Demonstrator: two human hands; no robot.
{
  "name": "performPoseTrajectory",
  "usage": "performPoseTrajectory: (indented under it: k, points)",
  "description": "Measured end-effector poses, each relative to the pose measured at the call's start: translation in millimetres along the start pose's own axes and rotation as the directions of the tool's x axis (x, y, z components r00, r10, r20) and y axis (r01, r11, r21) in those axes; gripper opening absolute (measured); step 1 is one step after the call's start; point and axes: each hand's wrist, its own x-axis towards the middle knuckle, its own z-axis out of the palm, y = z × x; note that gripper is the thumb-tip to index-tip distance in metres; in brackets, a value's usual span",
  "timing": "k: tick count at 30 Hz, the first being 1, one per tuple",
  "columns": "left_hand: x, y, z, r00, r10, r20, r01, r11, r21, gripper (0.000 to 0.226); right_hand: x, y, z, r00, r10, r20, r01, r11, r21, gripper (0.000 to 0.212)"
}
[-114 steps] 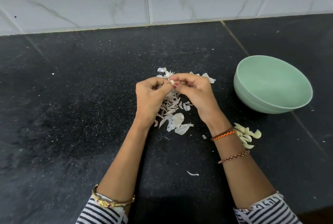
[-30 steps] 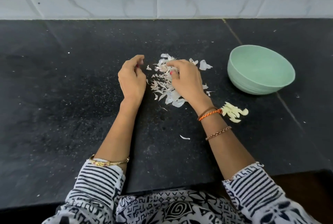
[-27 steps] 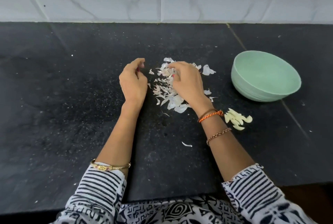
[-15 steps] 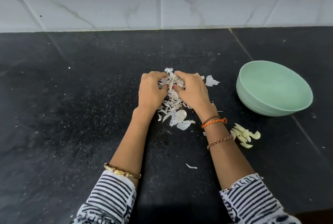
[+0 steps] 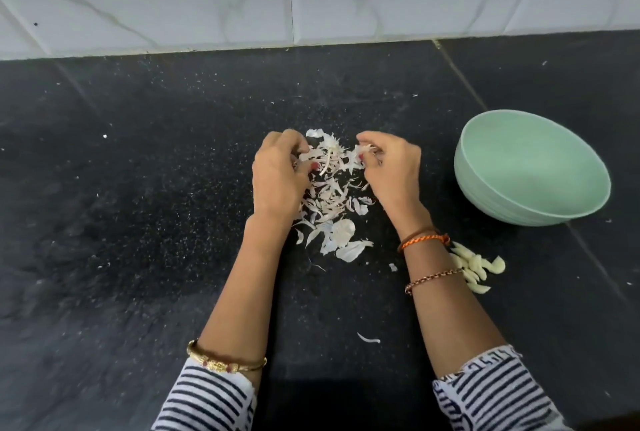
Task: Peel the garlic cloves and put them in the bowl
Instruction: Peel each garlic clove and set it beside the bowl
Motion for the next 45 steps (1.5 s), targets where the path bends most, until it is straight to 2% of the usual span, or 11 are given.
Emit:
performPoseTrajectory:
  k: [7,13,17,19,21,24,30,33,38,42,45]
  points:
    - [1.5,-8.0,-8.6,0.99,-0.072,0.122,0.075,0.997,-0.026,0.015,-3.5,-6.0,9.2,0.987,-0.133,-0.092,0.147,0.975,0.166,0.036]
    - [1.4,-6.0,-12.8,0.989,-0.063,0.136,0.061,0.998,0.019,0.006,-4.1,-6.1,15.3,0.978,-0.207,0.0,0.201,0.952,0.23,0.027]
    - [0.2,-3.5,-9.8,0.99,-0.046,0.136,0.031,0.994,0.107,0.007,-7.3,-9.4,15.5,0.985,-0.172,-0.002,0.165,0.937,0.307,0.028]
    - [0.4,-3.9,-8.4,0.986,-0.052,0.158,0.03,0.989,0.144,0.008,-7.5,-12.0,12.8,0.996,-0.085,0.01,0.073,0.899,0.433,0.029]
    - [0.2,-3.8,-8.3,0.987,-0.031,0.16,0.014,0.994,0.108,0.009,-6.2,-14.6,7.8,1.0,0.014,0.027,-0.027,0.817,0.576,0.029]
    - [-1.0,-3.5,-9.8,0.99,-0.038,0.137,0.036,0.999,0.017,0.029,-2.9,-13.8,1.1,0.996,0.091,-0.005,-0.064,0.73,0.68,0.033]
    - [-2.0,-3.0,-10.8,0.988,-0.048,0.146,0.054,0.998,-0.039,0.034,-6.8,-11.0,5.6,0.998,0.065,0.018,-0.064,0.836,0.544,0.048]
    - [-1.9,-1.0,-10.9,0.987,-0.096,0.126,0.112,0.986,-0.122,0.025,-9.3,-12.3,13.1,0.998,-0.063,0.026,0.046,0.908,0.416,0.038]
    - [0.9,-1.5,-11.9,0.98,-0.149,0.133,0.178,0.956,-0.235,0.018,-13.6,-18.5,17.6,0.992,-0.125,0.03,0.104,0.916,0.388,0.022]
    - [2.1,3.5,-10.1,0.97,-0.213,0.119,0.244,0.854,-0.46,0.022,-14.4,-17.1,20.5,0.975,-0.216,-0.041,0.219,0.932,0.29,0.021]
    - [1.7,11.7,-9.8,0.937,-0.295,0.189,0.345,0.686,-0.64,0.022,-12.5,-16.1,18.8,0.974,-0.217,-0.063,0.226,0.926,0.303,0.019]
